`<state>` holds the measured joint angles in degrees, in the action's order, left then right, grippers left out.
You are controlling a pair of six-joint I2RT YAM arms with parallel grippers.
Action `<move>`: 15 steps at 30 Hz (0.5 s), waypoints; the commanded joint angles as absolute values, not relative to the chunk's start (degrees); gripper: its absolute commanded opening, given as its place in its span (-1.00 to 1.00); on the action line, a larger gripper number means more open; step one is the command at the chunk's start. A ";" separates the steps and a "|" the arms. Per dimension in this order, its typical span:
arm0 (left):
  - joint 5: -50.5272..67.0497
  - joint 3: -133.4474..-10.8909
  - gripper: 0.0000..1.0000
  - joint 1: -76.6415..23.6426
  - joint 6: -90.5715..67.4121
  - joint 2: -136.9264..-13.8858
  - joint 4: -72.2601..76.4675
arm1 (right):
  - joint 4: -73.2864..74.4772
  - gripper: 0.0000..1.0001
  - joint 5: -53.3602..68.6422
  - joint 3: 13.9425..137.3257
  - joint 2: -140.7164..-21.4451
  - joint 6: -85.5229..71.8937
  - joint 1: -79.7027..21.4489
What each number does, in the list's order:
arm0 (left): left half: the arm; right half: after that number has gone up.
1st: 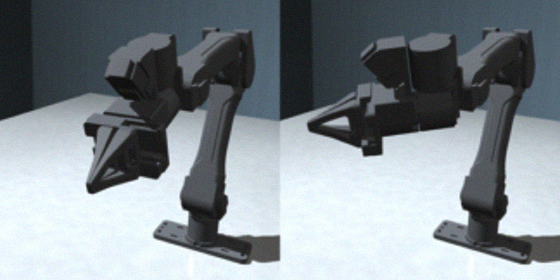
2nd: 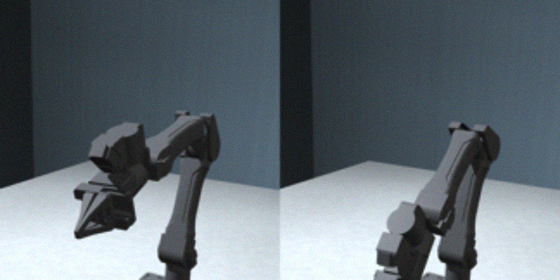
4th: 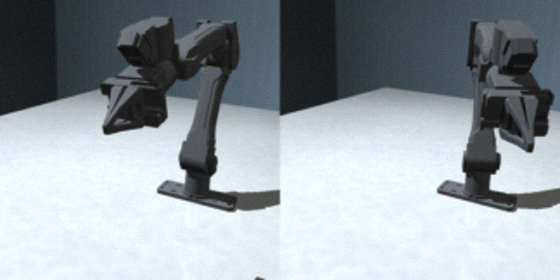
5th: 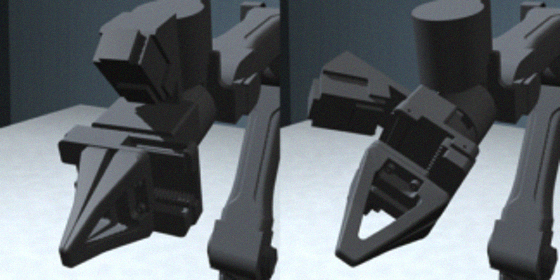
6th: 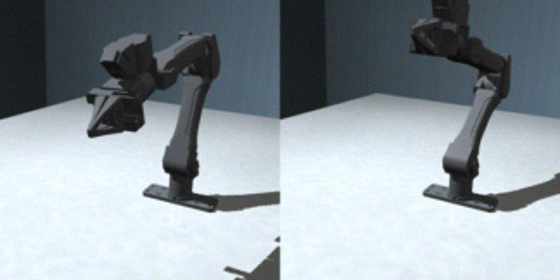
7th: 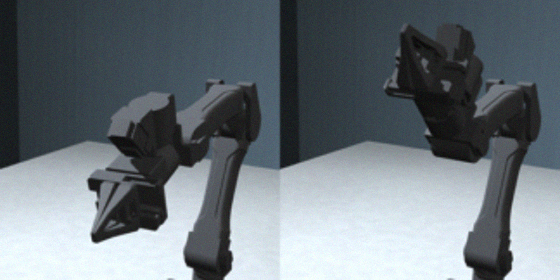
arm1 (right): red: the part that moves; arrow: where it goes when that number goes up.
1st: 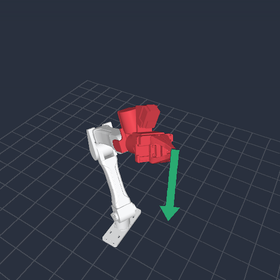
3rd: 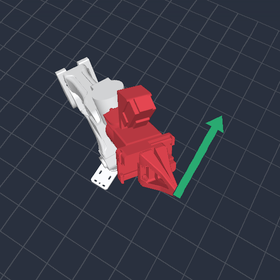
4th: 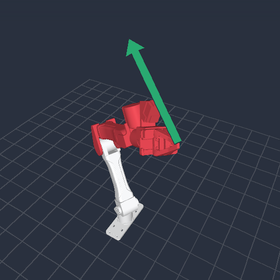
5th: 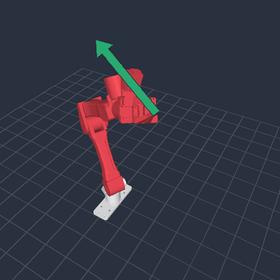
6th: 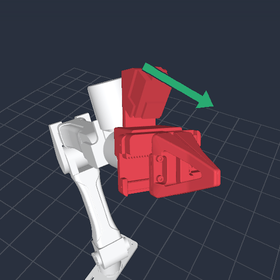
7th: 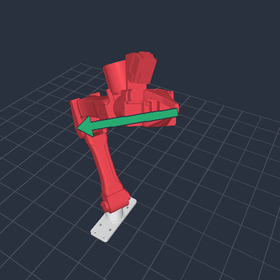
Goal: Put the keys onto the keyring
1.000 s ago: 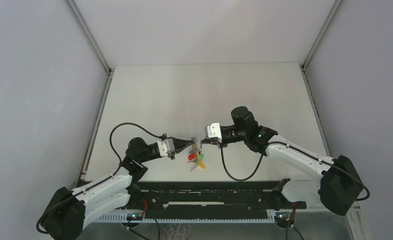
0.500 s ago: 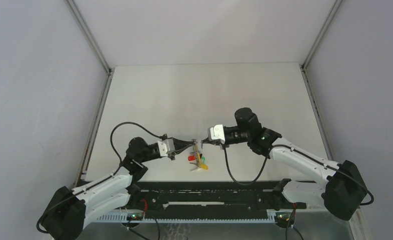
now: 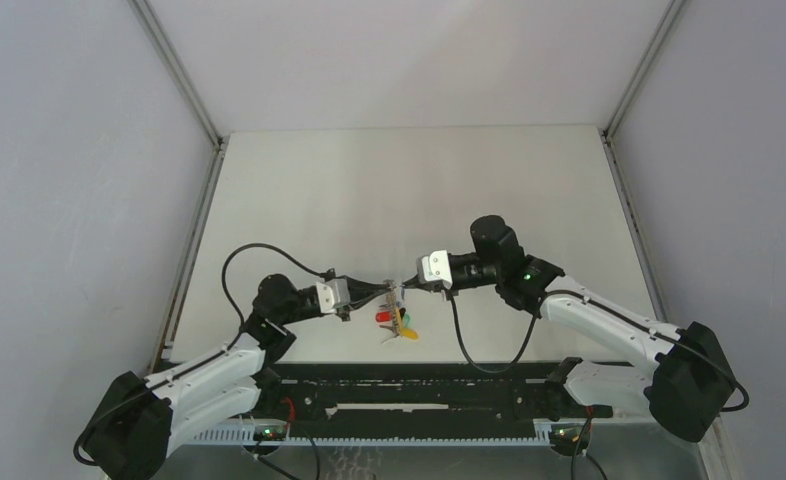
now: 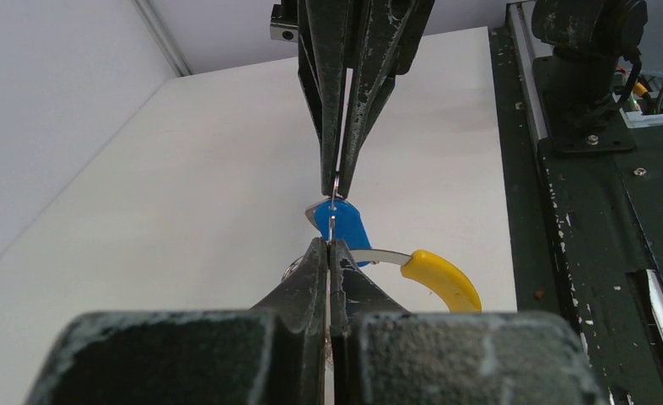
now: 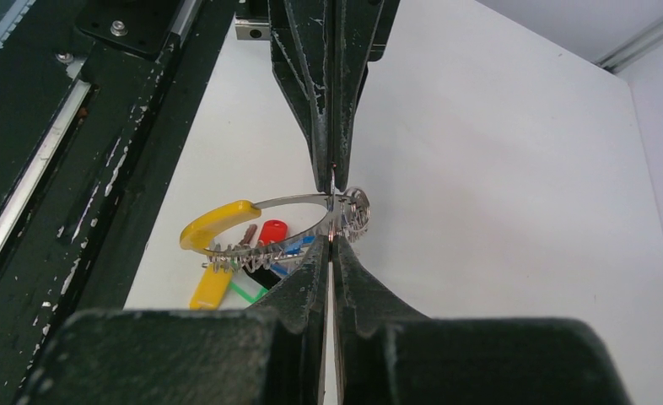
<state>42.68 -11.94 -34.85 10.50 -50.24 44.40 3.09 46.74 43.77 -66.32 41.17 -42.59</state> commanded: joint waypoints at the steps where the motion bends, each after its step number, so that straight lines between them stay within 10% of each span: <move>1: 43.76 -12.90 -0.99 -34.54 9.64 -49.92 47.20 | 1.31 -1.00 48.74 43.81 -64.90 42.06 -43.13; 15: 44.53 -13.29 -1.00 -34.54 9.33 -50.71 47.20 | 1.02 -1.00 47.75 43.80 -65.54 42.85 -44.20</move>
